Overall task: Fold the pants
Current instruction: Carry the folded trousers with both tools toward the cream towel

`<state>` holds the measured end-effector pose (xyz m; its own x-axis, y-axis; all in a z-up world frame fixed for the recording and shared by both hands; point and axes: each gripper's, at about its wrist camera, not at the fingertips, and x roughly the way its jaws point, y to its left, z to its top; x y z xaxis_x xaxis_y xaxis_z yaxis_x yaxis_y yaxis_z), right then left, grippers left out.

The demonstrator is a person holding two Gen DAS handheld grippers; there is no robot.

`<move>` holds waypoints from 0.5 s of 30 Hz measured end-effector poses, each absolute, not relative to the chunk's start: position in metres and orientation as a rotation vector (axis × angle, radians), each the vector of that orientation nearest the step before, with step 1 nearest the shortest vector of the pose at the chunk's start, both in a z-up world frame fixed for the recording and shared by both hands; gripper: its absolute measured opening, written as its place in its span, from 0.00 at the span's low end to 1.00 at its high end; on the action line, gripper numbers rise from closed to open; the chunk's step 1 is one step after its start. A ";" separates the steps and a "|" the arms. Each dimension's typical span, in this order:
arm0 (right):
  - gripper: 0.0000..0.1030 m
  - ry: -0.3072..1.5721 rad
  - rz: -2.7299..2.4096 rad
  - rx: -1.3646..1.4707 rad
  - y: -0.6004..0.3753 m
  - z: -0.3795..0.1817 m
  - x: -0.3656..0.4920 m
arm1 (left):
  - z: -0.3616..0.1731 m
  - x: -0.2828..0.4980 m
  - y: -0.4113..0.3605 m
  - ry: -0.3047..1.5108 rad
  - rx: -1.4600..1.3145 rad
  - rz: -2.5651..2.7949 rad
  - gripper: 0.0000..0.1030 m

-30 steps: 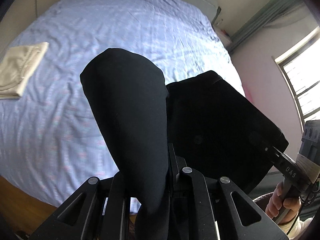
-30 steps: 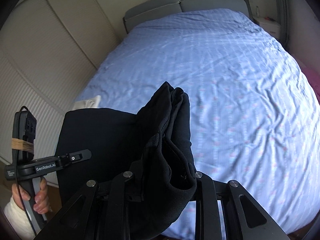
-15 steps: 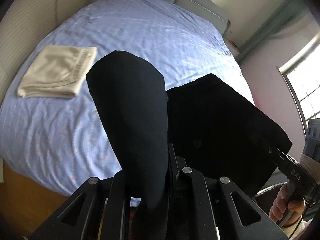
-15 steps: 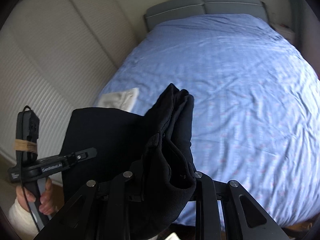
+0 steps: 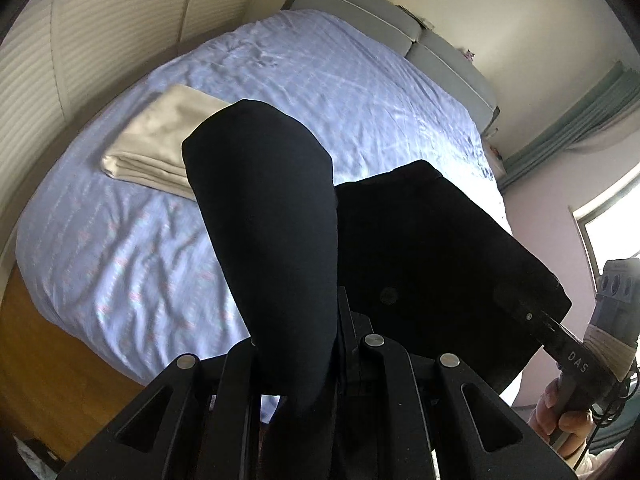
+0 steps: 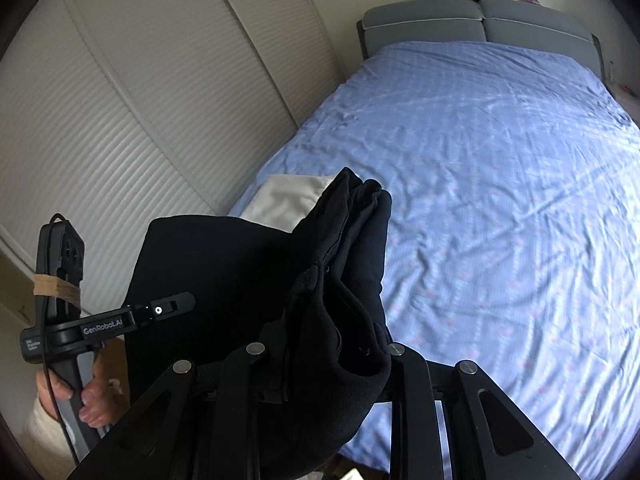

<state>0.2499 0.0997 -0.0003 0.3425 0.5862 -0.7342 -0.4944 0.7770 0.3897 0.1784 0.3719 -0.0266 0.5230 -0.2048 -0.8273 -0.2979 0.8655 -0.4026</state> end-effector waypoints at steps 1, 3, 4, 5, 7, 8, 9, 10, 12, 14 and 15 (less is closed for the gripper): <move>0.24 1.001 0.699 0.107 0.113 -0.001 0.251 | -0.029 0.182 0.387 1.041 -0.538 0.050 0.14; 0.24 1.009 0.670 0.116 0.139 -0.004 0.253 | -0.031 0.190 0.414 1.056 -0.514 0.026 0.14; 0.24 1.026 0.648 0.120 0.154 -0.005 0.254 | -0.032 0.196 0.427 1.072 -0.507 0.019 0.14; 0.24 1.032 0.640 0.126 0.165 -0.005 0.253 | -0.032 0.202 0.446 1.086 -0.505 -0.004 0.14; 0.24 1.044 0.621 0.132 0.190 -0.009 0.254 | -0.032 0.207 0.470 1.094 -0.470 -0.035 0.14; 0.24 1.051 0.609 0.145 0.204 -0.011 0.255 | -0.033 0.212 0.487 1.101 -0.445 -0.047 0.14; 0.24 1.058 0.598 0.159 0.213 -0.013 0.254 | -0.034 0.216 0.500 1.110 -0.440 -0.057 0.14; 0.24 1.070 0.584 0.177 0.223 -0.015 0.255 | -0.036 0.219 0.509 1.119 -0.440 -0.063 0.14; 0.24 1.077 0.572 0.200 0.243 -0.014 0.255 | -0.037 0.230 0.537 1.142 -0.435 -0.087 0.14; 0.24 1.076 0.560 0.203 0.261 -0.014 0.257 | -0.035 0.237 0.554 1.149 -0.419 -0.107 0.14; 0.24 1.075 0.554 0.209 0.270 -0.015 0.260 | -0.034 0.243 0.564 1.152 -0.404 -0.123 0.14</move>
